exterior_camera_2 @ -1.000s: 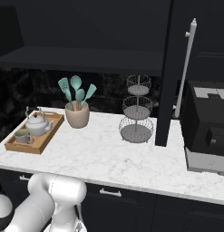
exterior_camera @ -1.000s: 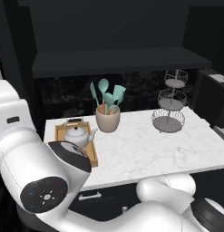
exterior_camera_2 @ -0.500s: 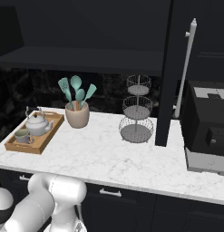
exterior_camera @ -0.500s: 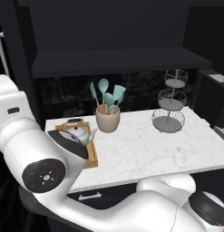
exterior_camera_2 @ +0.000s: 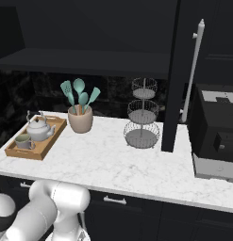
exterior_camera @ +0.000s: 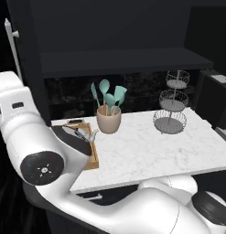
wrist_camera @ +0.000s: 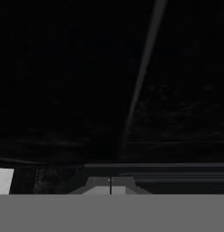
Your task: Pick the kettle from the counter and place it on the tray. Then pick the mug from the cabinet and place it on the tray. Then close the cabinet doors.
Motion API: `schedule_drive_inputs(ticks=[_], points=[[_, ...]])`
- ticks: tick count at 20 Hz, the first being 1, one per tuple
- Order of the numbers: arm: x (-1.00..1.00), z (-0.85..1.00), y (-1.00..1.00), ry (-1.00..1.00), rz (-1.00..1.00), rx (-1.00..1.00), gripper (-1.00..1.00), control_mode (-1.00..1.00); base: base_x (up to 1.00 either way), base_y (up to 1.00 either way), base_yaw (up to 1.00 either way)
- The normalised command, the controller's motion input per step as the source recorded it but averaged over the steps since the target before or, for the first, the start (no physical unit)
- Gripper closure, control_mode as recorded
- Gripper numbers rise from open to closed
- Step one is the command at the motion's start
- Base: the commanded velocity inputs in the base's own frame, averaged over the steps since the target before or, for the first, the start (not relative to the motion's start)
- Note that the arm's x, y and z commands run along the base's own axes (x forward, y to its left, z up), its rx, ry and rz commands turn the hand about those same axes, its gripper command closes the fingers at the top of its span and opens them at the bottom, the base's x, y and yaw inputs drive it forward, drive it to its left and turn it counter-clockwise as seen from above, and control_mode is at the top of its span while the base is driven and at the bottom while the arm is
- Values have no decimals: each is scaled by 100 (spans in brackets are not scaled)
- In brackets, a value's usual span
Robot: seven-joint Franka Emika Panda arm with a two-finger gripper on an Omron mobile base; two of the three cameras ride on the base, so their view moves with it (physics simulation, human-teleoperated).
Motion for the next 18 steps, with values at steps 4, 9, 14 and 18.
schedule_drive_inputs(ticks=[4, 9, 14, 18], points=[[8, 3, -45, 6, -23, -4, 100, -100, 0, 0, 0], [8, 2, -45, 4, -27, -3, 100, -100, 0, 0, 0], [16, 3, -39, 2, -26, -3, 100, -100, 0, 0, 0], [29, 15, -26, 0, -23, -2, 100, -100, 0, 0, 0]])
